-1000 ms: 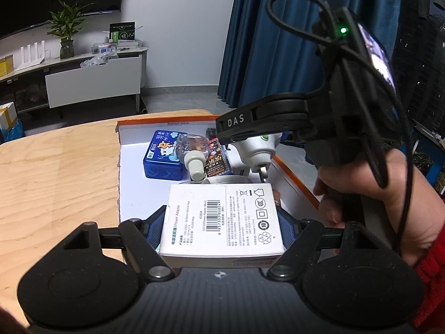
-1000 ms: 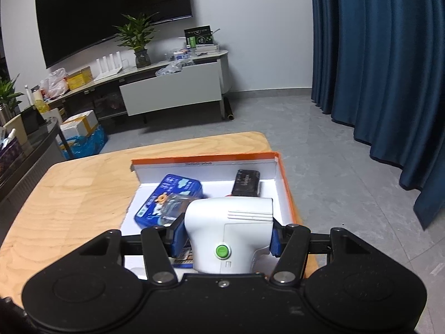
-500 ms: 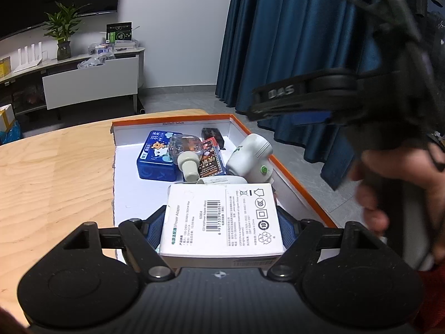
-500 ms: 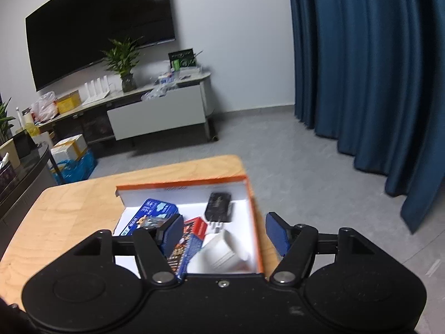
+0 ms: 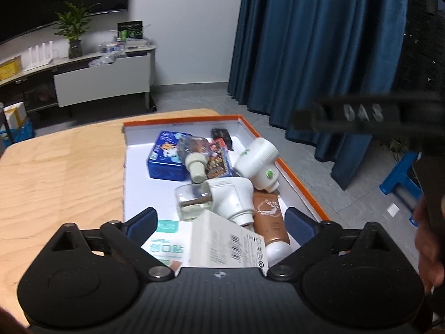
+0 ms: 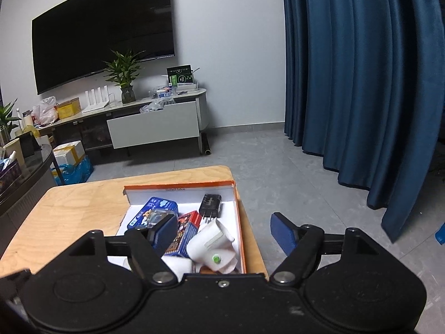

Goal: Organize rigid objects
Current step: 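Withdraw both tools from the filled box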

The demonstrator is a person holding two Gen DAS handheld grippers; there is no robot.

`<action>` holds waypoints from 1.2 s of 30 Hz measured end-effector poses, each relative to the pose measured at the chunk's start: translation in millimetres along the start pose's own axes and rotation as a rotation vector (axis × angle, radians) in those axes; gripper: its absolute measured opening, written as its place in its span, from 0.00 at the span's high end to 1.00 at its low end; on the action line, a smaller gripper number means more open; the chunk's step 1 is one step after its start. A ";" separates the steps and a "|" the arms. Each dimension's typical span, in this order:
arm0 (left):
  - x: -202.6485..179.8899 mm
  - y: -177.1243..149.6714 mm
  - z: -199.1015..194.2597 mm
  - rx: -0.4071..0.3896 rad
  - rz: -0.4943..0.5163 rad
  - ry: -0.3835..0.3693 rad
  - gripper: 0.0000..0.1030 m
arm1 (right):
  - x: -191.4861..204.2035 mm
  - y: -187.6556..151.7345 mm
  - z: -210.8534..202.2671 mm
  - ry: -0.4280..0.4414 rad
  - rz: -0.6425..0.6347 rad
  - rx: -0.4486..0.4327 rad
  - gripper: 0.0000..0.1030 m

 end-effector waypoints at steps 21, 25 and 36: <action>14.7 -28.3 -49.8 0.087 -0.028 0.146 0.00 | -16.4 -65.5 -59.4 -0.019 0.012 0.084 0.13; 20.5 -33.4 -53.1 0.094 -0.043 0.168 0.00 | -15.6 -72.1 -61.0 -0.023 0.000 0.097 0.13; 25.9 -42.9 -50.2 0.140 -0.064 0.201 0.00 | -8.3 -85.6 -57.4 -0.013 -0.045 0.154 0.13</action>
Point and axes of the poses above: each gripper's, at about its wrist camera, not at the fingertips, and z roughly the way its jaws point, x to its left, y to its top, the point moved 8 cm from there along z, roughly the way its jaws point, and after that the axes turned 15 degrees about z, right-handed, at the moved point
